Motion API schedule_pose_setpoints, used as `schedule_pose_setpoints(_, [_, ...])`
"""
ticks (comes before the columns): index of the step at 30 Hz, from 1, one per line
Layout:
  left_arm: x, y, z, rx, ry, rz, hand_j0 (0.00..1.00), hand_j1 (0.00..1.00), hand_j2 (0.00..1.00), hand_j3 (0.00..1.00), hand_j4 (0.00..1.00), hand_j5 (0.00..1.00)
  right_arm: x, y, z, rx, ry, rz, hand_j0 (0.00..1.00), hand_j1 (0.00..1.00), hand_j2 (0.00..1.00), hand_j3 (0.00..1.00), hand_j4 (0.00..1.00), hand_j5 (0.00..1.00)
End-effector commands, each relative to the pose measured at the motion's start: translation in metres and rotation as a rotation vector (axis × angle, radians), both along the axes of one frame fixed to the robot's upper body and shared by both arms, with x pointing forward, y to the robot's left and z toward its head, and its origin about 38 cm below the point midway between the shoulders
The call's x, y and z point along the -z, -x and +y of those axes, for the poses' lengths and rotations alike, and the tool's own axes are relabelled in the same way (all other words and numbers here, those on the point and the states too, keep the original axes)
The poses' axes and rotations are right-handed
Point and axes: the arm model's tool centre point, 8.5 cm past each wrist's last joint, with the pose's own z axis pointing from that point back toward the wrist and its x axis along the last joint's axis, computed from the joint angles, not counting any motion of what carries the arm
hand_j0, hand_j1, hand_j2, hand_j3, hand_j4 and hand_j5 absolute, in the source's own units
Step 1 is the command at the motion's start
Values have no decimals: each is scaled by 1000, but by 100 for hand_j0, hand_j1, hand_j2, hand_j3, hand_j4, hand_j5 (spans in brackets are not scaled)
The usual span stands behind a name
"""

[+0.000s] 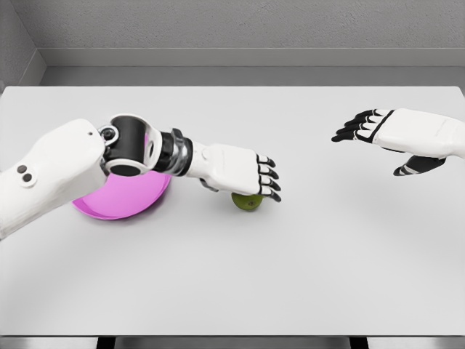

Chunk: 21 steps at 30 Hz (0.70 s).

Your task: Put the apple on the plate with both arms

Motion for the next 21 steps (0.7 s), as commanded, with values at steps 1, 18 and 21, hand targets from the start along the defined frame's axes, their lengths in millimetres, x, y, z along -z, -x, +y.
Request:
schedule_pose_setpoints(1, [4,5,-10,21,-1,11,100,100,100,100,100,100,0,0,0,3,-4,2,100,100,100,100,100,100])
schedule_pose_setpoints(18, [15,-2,-2,-2,-143,-58,100,100,100,100,100,100,-1,0,0,3,-5,1,100,100,100,100,100,100])
schedule_pose_setpoints(21, [17,-3,-1,-7,-145,-52,100,100,100,100,100,100,-1,0,0,3,-5,1,100,100,100,100,100,100])
